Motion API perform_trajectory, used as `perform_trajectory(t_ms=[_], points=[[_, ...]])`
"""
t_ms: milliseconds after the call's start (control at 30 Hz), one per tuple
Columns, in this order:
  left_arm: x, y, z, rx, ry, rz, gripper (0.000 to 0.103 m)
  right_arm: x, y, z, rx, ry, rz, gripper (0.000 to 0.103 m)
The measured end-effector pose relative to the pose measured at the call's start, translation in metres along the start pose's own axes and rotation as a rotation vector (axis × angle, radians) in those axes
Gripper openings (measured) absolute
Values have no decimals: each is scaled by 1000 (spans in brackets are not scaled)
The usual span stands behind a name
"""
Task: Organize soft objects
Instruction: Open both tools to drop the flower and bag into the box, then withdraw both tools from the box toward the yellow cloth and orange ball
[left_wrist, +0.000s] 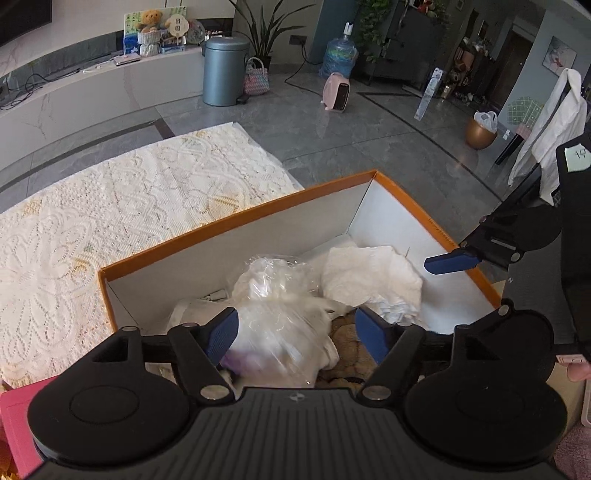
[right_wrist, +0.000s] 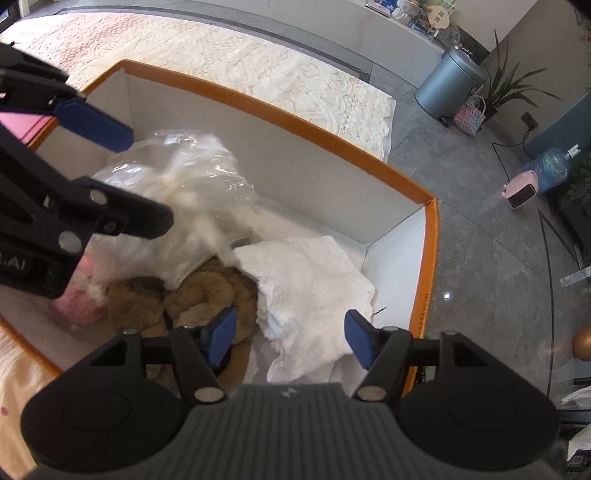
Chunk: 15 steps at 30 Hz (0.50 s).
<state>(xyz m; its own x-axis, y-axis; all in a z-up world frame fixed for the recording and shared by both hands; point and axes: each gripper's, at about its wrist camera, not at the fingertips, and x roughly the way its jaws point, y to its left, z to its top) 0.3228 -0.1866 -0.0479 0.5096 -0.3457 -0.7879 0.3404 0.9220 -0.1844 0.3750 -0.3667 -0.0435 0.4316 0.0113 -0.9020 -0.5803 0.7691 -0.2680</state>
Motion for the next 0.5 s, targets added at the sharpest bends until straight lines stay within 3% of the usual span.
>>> perform_trajectory(t_ms=[300,500], points=[[-53,-2,-15,-8,-97,-15,88,-46,23,-7,-8,-61,-37,78],[-100,8,-37,-25,-198,18,87,-82,41,-14,95,-155,-29,80]])
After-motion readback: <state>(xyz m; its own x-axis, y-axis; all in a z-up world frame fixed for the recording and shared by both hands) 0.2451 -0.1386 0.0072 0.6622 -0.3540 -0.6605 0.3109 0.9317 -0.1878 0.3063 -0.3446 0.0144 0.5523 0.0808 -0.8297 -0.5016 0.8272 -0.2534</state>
